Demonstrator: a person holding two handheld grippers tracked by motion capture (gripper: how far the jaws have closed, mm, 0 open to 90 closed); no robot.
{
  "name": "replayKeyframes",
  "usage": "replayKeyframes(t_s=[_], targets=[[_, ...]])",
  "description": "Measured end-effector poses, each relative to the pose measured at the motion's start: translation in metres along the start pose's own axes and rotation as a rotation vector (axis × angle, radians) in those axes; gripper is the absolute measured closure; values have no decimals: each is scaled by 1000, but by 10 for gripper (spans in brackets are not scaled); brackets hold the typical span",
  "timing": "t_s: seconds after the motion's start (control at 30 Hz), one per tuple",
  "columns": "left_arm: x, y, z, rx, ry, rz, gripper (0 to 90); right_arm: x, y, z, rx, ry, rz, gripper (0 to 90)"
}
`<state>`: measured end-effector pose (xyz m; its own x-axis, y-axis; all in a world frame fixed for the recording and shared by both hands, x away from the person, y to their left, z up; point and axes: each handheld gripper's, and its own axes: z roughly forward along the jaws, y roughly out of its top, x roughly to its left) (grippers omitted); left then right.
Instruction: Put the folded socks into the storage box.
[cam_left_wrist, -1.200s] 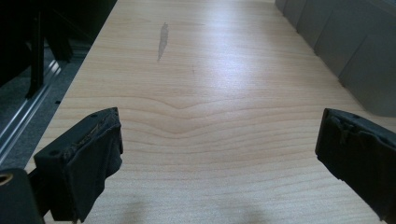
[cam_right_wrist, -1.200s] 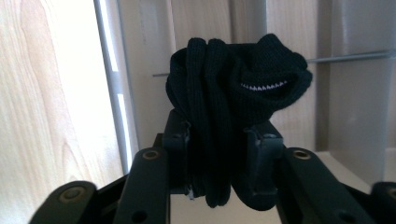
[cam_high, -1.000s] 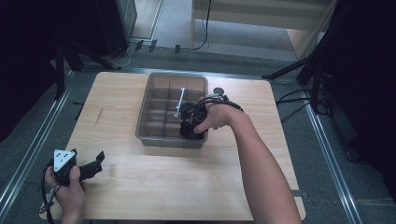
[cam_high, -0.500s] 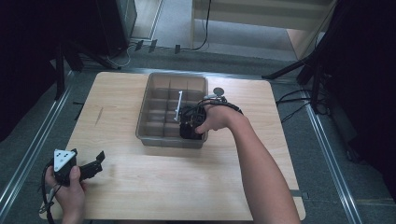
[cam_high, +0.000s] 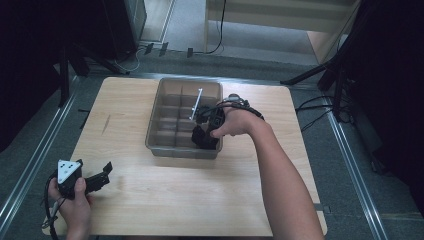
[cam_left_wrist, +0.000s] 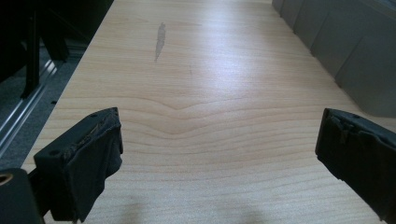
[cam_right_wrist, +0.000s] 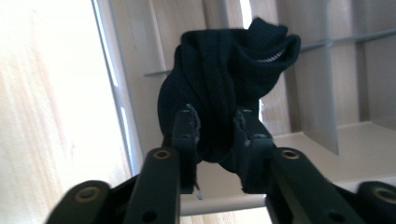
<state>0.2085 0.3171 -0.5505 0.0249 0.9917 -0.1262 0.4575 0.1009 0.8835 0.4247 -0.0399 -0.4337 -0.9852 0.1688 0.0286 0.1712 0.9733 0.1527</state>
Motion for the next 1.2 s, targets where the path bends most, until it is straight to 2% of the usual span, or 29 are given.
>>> replayKeyframes(t_s=[0.07,0.13,0.2,0.23,0.27,0.3,0.33,0.4,0.57,0.73,0.87,1.0,1.13,1.2], targets=[[0,0,0,0,1,2,8,3,1,10,34,-1,-7,766],[0,0,0,0,-1,1,8,5,1,24,90,-10,-32,758],[0,0,0,-1,-3,-2,8,6,0,27,99,-2,-35,730],[0,0,0,-1,-4,-3,8,5,0,25,88,2,-33,703],[0,0,0,0,-5,-3,8,3,-1,16,45,18,-6,651],[0,0,0,0,-5,-3,8,3,-1,16,45,18,-6,651],[0,0,0,-1,-5,-1,8,1,-3,3,21,14,4,621],[0,0,0,-2,-6,-1,8,0,-3,-1,11,11,5,618],[0,0,0,-1,-3,-1,8,-1,-6,-22,-63,-3,20,591],[0,0,0,-1,-4,0,7,0,-9,-22,-45,-23,10,589],[0,0,0,0,-4,1,8,-2,-17,-28,-51,-36,19,562],[0,0,0,0,-3,1,8,-4,-29,-36,-51,-50,29,521],[0,0,0,0,-2,4,8,-6,-49,-40,-11,-76,35,460],[0,0,0,-1,-1,4,8,-7,-53,-41,-2,-83,31,446]])
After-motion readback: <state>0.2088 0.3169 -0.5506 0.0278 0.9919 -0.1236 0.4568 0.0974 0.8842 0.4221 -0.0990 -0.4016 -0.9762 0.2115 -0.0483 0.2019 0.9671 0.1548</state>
